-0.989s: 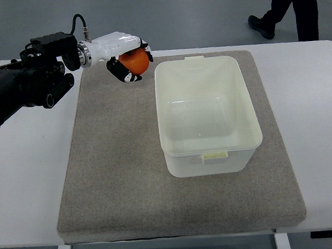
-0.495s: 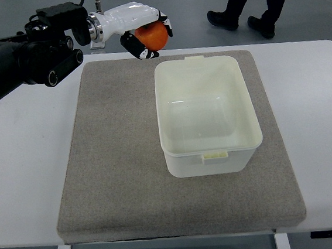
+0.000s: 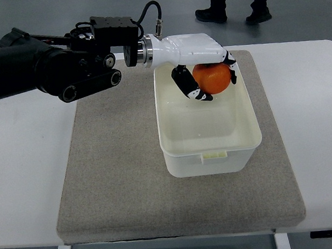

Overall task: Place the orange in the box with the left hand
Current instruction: 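Lift the orange with the left hand and carry it over the box, then lower the orange into the box and open the left hand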

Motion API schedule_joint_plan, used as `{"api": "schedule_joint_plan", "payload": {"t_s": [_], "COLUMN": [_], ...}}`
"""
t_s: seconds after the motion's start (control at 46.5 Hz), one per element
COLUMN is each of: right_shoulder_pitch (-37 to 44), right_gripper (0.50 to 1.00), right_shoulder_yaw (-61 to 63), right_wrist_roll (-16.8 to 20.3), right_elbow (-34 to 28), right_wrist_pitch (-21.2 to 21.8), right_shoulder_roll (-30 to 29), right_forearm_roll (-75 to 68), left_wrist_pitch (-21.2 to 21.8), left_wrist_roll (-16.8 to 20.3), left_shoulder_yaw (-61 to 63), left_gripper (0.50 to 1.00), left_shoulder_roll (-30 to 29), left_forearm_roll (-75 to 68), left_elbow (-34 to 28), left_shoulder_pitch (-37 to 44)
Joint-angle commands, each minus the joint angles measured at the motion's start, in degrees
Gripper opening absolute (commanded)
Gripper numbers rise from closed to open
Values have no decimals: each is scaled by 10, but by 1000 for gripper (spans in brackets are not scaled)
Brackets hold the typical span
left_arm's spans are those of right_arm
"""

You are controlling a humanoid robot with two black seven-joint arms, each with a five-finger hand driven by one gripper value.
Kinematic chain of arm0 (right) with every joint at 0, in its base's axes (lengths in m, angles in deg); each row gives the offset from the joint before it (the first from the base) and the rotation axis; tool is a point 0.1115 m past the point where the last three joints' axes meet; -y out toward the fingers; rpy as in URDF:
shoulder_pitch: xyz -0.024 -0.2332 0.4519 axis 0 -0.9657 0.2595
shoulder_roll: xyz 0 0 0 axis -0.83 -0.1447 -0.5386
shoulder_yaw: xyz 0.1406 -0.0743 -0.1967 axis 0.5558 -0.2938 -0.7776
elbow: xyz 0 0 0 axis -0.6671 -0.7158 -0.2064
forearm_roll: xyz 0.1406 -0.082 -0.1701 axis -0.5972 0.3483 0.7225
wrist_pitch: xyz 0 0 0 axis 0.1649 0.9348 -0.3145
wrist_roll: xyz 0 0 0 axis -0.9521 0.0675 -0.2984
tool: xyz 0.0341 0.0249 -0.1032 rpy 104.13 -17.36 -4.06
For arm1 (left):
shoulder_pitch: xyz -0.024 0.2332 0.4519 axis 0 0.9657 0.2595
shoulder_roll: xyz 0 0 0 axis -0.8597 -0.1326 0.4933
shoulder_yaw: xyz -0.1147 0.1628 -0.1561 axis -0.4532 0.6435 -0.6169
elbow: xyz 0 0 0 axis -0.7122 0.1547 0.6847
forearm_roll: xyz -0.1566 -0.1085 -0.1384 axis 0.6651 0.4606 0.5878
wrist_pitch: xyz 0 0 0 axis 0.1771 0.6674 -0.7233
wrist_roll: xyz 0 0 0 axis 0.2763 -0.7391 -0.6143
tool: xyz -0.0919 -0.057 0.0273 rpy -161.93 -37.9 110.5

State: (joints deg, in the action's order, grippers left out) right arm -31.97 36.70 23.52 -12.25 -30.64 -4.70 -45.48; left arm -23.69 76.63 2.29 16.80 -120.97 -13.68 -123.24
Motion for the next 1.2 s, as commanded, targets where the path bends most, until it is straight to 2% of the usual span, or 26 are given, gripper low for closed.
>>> {"api": "schedule_joint_plan", "payload": {"t_s": [0.0,0.258,0.753,0.839,0.882,0.903,0.946,0.989,1.032,1.097,1.183], "right_shoulder_pitch": [0,0,0,0,0,0,0,0,0,0,0], "right_gripper": [926,926,926,926,926,926,926,926,926,926,926], "right_shoulder_yaw": [0,0,0,0,0,0,0,0,0,0,0], "right_wrist_roll": [0,0,0,0,0,0,0,0,0,0,0], "right_elbow": [0,-1,0,0,0,0,0,0,0,0,0], "right_wrist_pitch": [0,0,0,0,0,0,0,0,0,0,0], "right_shoulder_roll": [0,0,0,0,0,0,0,0,0,0,0], "right_forearm_roll": [0,0,0,0,0,0,0,0,0,0,0], "left_wrist_pitch": [1,-1,3,2,2,2,2,2,2,2,2], "left_wrist_roll": [0,0,0,0,0,0,0,0,0,0,0], "left_shoulder_yaw": [1,5,-9,-22,-22,-22,-22,-22,-22,-22,-22], "left_gripper": [500,500,500,557,657,690,711,763,776,885,930], "left_shoulder_roll": [-1,-4,-4,-3,-3,-3,-3,-3,-3,-4,-3], "left_forearm_roll": [-19,-74,-61,-64,-63,-63,-64,-64,-64,-63,-63], "left_elbow": [9,9,4,4,4,4,4,4,4,4,4], "left_shoulder_pitch": [1,8,24,31,34,34,35,35,35,35,35]}}
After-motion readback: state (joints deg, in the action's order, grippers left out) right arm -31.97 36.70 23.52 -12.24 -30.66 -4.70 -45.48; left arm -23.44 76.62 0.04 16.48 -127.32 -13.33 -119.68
